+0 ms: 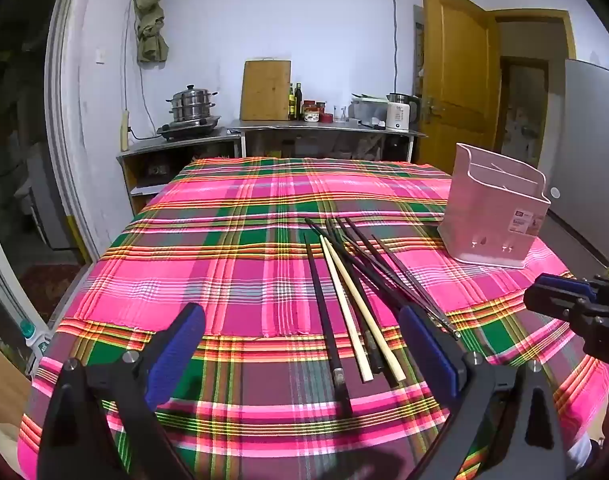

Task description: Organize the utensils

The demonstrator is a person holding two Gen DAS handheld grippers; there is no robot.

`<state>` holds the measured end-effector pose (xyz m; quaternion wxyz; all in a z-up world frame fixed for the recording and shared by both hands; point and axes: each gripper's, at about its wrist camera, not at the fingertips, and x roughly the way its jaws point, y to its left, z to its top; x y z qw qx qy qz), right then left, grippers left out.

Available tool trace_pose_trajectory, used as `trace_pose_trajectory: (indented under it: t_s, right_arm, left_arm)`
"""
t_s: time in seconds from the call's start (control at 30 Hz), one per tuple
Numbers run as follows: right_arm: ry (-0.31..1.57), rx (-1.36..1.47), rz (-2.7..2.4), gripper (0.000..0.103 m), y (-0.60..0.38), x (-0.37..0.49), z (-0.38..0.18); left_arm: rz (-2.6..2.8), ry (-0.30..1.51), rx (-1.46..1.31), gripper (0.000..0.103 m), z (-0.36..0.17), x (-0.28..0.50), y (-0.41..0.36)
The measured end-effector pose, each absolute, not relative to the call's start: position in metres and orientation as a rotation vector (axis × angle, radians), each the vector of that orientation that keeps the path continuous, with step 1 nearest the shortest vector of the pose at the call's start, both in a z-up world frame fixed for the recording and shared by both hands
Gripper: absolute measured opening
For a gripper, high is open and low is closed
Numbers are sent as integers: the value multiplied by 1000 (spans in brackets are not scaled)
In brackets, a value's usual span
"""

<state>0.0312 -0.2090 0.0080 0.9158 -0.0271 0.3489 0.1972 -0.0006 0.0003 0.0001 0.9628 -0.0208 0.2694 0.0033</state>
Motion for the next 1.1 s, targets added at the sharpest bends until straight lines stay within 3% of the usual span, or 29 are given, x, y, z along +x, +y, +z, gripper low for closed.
trace_pose_trajectory:
  t_s: [1.1]
  right_arm:
    - [697,-43,401,26,-216,28,15]
  left_arm:
    - [-7,534,-33,99,7,-3,-4]
